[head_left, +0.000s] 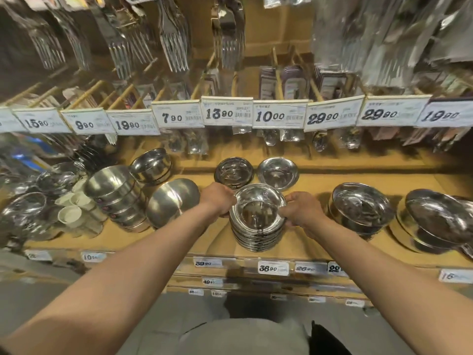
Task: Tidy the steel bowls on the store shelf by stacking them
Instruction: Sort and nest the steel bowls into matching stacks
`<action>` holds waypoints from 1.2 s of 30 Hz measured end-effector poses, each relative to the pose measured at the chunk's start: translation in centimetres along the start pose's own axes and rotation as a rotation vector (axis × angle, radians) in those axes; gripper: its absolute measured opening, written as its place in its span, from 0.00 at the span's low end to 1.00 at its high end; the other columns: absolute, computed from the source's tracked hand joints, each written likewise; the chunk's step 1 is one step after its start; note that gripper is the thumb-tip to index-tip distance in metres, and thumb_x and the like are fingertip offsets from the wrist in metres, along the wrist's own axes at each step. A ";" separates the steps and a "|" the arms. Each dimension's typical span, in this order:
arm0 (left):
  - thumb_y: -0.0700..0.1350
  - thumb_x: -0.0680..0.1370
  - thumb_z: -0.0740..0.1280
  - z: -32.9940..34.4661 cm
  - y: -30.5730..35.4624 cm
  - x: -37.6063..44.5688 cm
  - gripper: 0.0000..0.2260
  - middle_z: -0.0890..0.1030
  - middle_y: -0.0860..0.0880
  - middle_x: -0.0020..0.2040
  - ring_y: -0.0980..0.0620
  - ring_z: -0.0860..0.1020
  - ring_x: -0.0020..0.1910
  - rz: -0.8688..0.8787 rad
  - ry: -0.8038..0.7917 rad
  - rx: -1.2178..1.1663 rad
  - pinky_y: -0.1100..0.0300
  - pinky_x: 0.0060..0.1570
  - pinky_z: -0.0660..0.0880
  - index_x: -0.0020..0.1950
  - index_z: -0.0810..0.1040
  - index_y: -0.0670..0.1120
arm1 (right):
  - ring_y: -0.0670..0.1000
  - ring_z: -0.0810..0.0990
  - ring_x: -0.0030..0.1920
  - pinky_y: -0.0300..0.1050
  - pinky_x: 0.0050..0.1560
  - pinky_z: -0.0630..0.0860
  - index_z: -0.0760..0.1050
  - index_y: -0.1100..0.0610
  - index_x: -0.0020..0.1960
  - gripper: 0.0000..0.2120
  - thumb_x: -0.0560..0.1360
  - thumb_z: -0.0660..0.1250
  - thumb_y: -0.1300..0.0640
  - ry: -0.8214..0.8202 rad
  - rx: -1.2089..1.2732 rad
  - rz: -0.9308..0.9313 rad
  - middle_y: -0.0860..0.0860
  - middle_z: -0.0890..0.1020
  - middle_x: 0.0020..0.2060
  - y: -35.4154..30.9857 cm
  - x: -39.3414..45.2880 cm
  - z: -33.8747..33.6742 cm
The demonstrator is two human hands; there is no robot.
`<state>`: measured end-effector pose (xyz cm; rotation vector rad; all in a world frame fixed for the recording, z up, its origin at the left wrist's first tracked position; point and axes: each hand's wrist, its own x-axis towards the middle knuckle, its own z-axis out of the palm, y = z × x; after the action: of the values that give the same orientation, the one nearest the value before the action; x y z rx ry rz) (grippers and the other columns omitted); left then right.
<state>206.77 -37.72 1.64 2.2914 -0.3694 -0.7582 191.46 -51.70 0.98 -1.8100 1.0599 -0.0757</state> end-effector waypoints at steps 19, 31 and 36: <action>0.38 0.77 0.70 0.6 -0.2 0.3 0.05 0.86 0.46 0.37 0.50 0.83 0.34 -0.040 0.025 0.009 0.53 0.42 0.85 0.44 0.85 0.39 | 0.59 0.83 0.52 0.48 0.45 0.77 0.84 0.63 0.48 0.09 0.71 0.68 0.64 -0.065 -0.048 -0.005 0.59 0.86 0.46 1.3 0.5 0.7; 0.39 0.72 0.73 1.0 -0.7 0.2 0.04 0.84 0.43 0.38 0.48 0.80 0.36 0.010 0.103 0.065 0.45 0.46 0.84 0.37 0.84 0.41 | 0.54 0.80 0.43 0.44 0.39 0.71 0.82 0.59 0.42 0.07 0.75 0.67 0.58 -0.056 -0.282 -0.043 0.54 0.84 0.39 0.8 1.1 0.7; 0.38 0.72 0.73 1.2 -0.9 -0.5 0.09 0.83 0.45 0.40 0.42 0.84 0.45 0.029 0.129 0.108 0.46 0.45 0.83 0.34 0.77 0.48 | 0.53 0.78 0.41 0.44 0.34 0.69 0.78 0.56 0.35 0.11 0.76 0.66 0.55 -0.017 -0.417 -0.091 0.51 0.80 0.34 -0.2 1.6 0.4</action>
<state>205.67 -37.41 0.50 2.4158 -0.3921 -0.5854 192.71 -52.50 0.30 -2.2290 1.0349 0.1140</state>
